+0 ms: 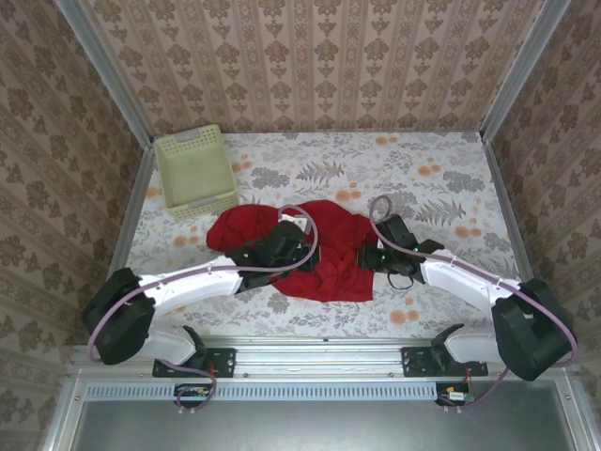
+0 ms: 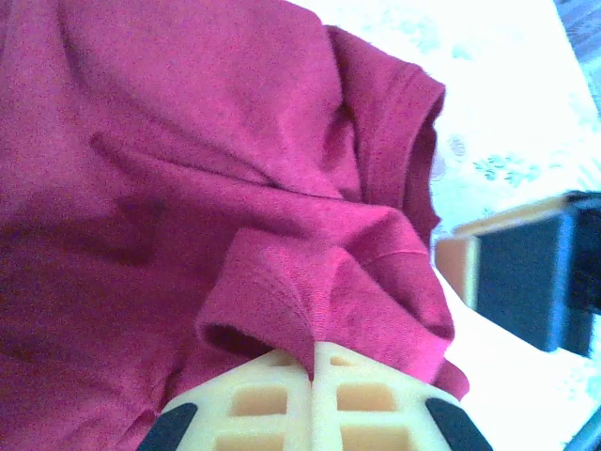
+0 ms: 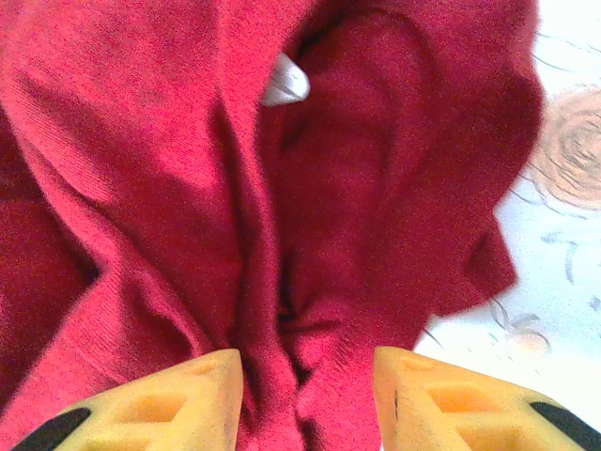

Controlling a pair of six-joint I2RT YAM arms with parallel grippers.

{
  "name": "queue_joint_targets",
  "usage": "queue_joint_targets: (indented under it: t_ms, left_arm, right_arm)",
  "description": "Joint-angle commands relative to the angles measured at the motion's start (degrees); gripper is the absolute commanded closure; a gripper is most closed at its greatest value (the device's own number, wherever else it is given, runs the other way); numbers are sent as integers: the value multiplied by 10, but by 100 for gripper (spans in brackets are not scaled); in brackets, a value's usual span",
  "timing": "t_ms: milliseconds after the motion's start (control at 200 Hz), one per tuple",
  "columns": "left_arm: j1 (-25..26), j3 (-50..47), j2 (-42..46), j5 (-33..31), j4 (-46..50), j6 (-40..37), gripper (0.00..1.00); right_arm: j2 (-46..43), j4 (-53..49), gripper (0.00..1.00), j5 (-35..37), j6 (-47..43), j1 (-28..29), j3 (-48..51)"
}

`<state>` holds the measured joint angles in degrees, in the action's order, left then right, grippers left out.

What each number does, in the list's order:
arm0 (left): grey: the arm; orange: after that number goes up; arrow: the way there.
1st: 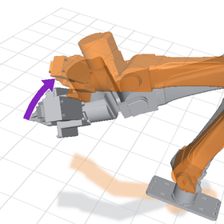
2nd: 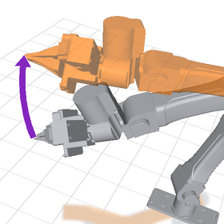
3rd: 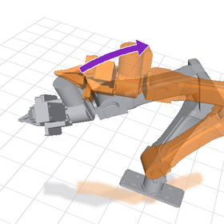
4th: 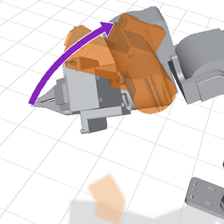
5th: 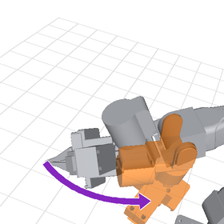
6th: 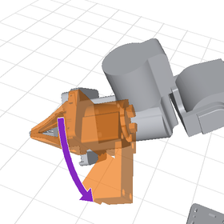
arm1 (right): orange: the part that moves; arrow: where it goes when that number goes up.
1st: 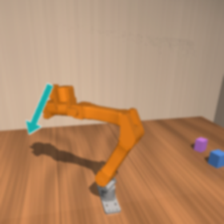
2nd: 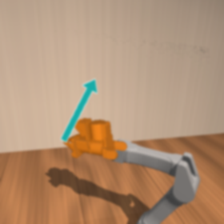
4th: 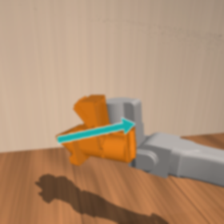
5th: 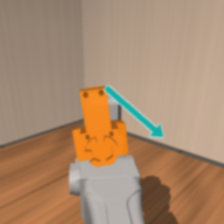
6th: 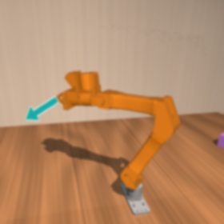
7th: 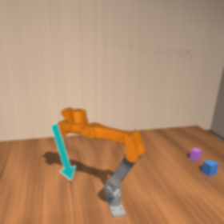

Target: Fold the inside-out t-shirt

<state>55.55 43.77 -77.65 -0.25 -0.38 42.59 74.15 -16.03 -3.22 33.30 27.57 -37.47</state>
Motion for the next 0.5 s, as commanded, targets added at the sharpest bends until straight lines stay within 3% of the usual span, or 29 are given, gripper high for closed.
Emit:
queue_joint_targets:
  t_ms: [0, 250, 380, 495]
  left_arm:
    - [3, -16, 37, -11, 18, -37, 100]
    - [4, -28, 102, -18, 34, -66, 100]
    - [2, -20, 127, -34, 64, -81, 100]
    - [-7, -13, 150, -41, 89, -94, 100]
  right_arm:
    - [23, 39, 58, -40, -14, -7, -28]
    - [121, 62, 66, -70, -16, -10, -75]
    - [134, 47, 80, -78, -14, -10, -95]
    - [112, 4, 74, -19, -22, -10, -101]
